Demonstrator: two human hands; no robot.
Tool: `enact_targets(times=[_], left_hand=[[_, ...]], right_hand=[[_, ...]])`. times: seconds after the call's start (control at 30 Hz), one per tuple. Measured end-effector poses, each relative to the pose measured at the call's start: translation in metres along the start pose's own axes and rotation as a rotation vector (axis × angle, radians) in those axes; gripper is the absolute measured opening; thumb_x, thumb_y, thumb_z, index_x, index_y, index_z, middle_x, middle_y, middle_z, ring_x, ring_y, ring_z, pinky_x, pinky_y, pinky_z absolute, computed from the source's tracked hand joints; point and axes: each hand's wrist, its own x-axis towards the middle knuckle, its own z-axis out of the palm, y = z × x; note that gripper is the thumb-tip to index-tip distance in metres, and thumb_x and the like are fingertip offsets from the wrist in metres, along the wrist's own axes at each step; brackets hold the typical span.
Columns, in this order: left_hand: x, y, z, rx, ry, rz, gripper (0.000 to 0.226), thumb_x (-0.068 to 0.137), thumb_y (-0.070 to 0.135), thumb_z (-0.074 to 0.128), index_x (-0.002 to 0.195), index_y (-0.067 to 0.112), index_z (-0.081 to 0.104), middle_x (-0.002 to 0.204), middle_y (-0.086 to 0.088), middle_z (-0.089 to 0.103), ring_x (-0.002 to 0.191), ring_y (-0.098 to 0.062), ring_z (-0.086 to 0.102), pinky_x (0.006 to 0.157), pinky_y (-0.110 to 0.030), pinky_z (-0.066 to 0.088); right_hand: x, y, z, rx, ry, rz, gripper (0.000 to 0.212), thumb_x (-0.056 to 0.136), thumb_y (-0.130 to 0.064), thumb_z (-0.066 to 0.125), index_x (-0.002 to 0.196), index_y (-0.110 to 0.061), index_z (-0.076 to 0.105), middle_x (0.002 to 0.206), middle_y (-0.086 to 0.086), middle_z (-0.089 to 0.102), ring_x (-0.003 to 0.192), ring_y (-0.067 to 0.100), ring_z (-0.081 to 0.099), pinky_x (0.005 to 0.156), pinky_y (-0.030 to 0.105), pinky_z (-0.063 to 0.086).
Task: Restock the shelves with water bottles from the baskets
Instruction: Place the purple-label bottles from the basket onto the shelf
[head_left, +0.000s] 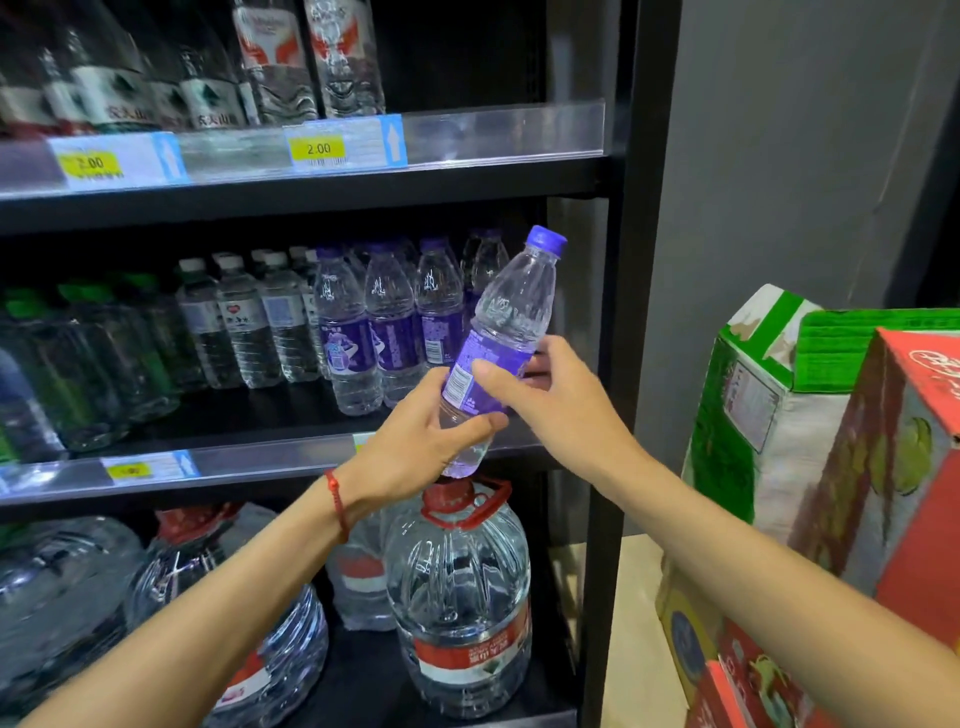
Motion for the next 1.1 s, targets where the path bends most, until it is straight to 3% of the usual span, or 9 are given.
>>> enact_targets(times=[0.1, 0.27, 0.33, 0.43, 0.53, 0.67, 0.87, 1.0, 1.1], left_hand=[[0.001, 0.003, 0.006, 0.032, 0.014, 0.048, 0.062, 0.084, 0.051, 0.076, 0.133, 0.023, 0.052, 0.13, 0.006, 0.068, 0.124, -0.015, 0.063, 0.109, -0.05, 0.047], [0.013, 0.013, -0.001, 0.226, 0.038, 0.075, 0.046, 0.093, 0.04, 0.073, 0.13, 0.025, 0.051, 0.119, 0.016, 0.067, 0.095, 0.011, 0.061, 0.085, -0.018, 0.047], [0.018, 0.014, -0.012, 0.293, 0.011, 0.062, 0.053, 0.095, 0.036, 0.071, 0.141, 0.022, 0.047, 0.13, 0.017, 0.061, 0.104, 0.009, 0.06, 0.089, -0.013, 0.047], [0.019, 0.003, -0.031, 0.428, 0.034, 0.027, 0.072, 0.095, 0.047, 0.066, 0.155, 0.019, 0.037, 0.152, 0.008, 0.046, 0.137, -0.005, 0.045, 0.115, -0.027, 0.038], [0.018, -0.01, -0.046, 0.576, 0.045, 0.024, 0.062, 0.097, 0.052, 0.06, 0.149, 0.023, 0.046, 0.146, 0.006, 0.05, 0.135, -0.009, 0.047, 0.113, -0.039, 0.042], [0.021, -0.023, -0.053, 0.857, -0.054, -0.055, 0.06, 0.097, 0.067, 0.043, 0.143, 0.029, 0.053, 0.14, 0.009, 0.053, 0.129, -0.014, 0.051, 0.104, -0.042, 0.047], [0.026, -0.042, -0.054, 1.246, -0.215, -0.064, 0.08, 0.091, 0.08, 0.01, 0.134, 0.03, 0.056, 0.129, 0.006, 0.057, 0.116, -0.02, 0.055, 0.093, -0.043, 0.05], [0.032, -0.04, -0.055, 1.259, -0.239, -0.094, 0.077, 0.094, 0.078, 0.01, 0.128, 0.03, 0.059, 0.122, 0.005, 0.058, 0.113, -0.021, 0.056, 0.091, -0.042, 0.049], [0.03, -0.042, -0.053, 1.262, -0.238, -0.091, 0.076, 0.094, 0.077, 0.008, 0.128, 0.033, 0.059, 0.122, 0.007, 0.06, 0.112, -0.02, 0.058, 0.088, -0.04, 0.049]], right_hand=[[0.019, 0.004, 0.013, 0.03, 0.004, -0.021, 0.078, 0.066, -0.068, 0.083, 0.127, -0.026, 0.06, 0.113, -0.009, 0.075, 0.1, 0.008, 0.074, 0.093, 0.04, 0.061], [0.033, 0.001, 0.01, 0.182, 0.043, -0.112, 0.06, 0.078, -0.033, 0.092, 0.129, -0.019, 0.064, 0.113, -0.002, 0.077, 0.102, 0.014, 0.076, 0.093, 0.045, 0.062], [0.037, -0.002, 0.008, 0.127, 0.075, -0.167, 0.059, 0.079, -0.027, 0.092, 0.129, -0.019, 0.061, 0.113, -0.005, 0.076, 0.102, 0.009, 0.075, 0.093, 0.035, 0.061], [0.047, -0.004, 0.004, -0.024, 0.108, -0.235, 0.06, 0.079, -0.02, 0.092, 0.13, -0.022, 0.058, 0.112, -0.012, 0.072, 0.102, -0.004, 0.069, 0.086, 0.012, 0.053], [0.061, 0.003, 0.004, -0.14, 0.098, -0.242, 0.061, 0.078, -0.02, 0.092, 0.126, -0.034, 0.057, 0.121, -0.012, 0.062, 0.108, -0.001, 0.063, 0.09, 0.008, 0.046], [0.081, 0.022, 0.012, -0.168, 0.142, -0.148, 0.044, 0.077, -0.021, 0.093, 0.108, -0.032, 0.064, 0.105, -0.014, 0.059, 0.097, -0.001, 0.058, 0.082, 0.006, 0.041], [0.117, 0.045, 0.019, -0.068, 0.192, 0.08, 0.047, 0.077, -0.018, 0.093, 0.114, -0.011, 0.065, 0.102, -0.001, 0.072, 0.093, 0.014, 0.069, 0.077, 0.02, 0.054], [0.14, 0.057, 0.032, -0.047, 0.219, 0.115, 0.056, 0.075, -0.018, 0.095, 0.122, -0.014, 0.065, 0.116, 0.003, 0.075, 0.11, 0.023, 0.071, 0.101, 0.04, 0.056], [0.153, 0.064, 0.042, -0.083, 0.234, 0.114, 0.065, 0.077, -0.024, 0.094, 0.132, -0.016, 0.061, 0.126, 0.004, 0.073, 0.116, 0.025, 0.068, 0.103, 0.041, 0.055]])
